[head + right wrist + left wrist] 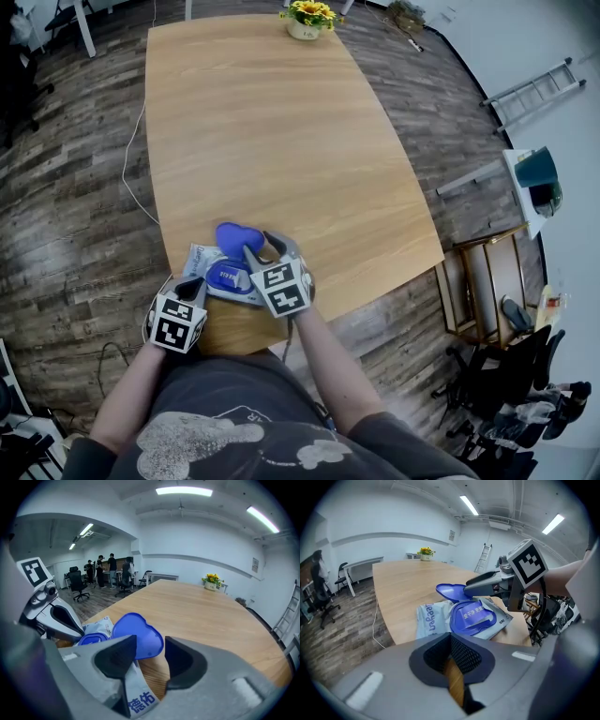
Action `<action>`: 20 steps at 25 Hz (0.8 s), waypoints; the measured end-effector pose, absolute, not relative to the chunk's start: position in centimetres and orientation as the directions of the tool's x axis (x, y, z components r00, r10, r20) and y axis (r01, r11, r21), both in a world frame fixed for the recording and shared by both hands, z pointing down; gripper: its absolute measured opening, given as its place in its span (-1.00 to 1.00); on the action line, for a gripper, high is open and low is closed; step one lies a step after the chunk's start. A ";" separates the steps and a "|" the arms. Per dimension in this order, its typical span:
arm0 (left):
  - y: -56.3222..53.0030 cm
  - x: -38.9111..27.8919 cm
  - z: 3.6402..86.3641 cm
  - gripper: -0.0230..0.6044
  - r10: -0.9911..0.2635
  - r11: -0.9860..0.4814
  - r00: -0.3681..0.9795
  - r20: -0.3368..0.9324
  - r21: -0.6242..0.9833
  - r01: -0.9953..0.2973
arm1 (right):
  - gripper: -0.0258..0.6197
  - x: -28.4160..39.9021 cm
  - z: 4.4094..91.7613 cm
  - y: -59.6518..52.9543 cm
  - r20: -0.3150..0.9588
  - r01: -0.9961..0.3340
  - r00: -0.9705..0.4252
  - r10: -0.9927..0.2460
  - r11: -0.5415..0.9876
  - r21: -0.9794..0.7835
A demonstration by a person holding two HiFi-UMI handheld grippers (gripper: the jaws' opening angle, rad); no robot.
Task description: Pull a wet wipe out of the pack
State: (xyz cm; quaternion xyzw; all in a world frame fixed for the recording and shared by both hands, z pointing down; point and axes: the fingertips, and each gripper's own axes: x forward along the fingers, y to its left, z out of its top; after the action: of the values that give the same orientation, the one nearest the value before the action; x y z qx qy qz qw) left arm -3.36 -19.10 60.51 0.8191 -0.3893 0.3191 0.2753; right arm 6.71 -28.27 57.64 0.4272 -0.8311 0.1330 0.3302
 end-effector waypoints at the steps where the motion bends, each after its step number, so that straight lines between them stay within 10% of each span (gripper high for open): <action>1: -19.1 -3.4 60.5 -0.87 -0.464 -0.541 0.494 0.736 0.206 -0.816 | -0.36 6.7 57.5 -28.3 0.655 -0.799 -0.424 -0.625 0.599 0.054; 13: -18.9 -1.0 54.0 -0.86 -0.572 -0.577 0.584 0.576 0.224 -0.785 | -0.45 8.9 50.8 -26.1 0.483 -0.860 -0.467 -0.741 0.507 -0.053; 20: -18.4 2.3 54.1 -0.26 -0.577 -0.659 0.574 0.581 0.083 -0.747 | -0.45 10.3 50.7 -23.9 0.484 -0.863 -0.471 -0.738 0.498 -0.080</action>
State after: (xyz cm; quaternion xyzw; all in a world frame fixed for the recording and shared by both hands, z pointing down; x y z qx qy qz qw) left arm 2.30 -18.36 54.08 0.8722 -0.3796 0.2627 0.1617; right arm 10.30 -23.88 50.74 0.4749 -0.8427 0.1589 0.1977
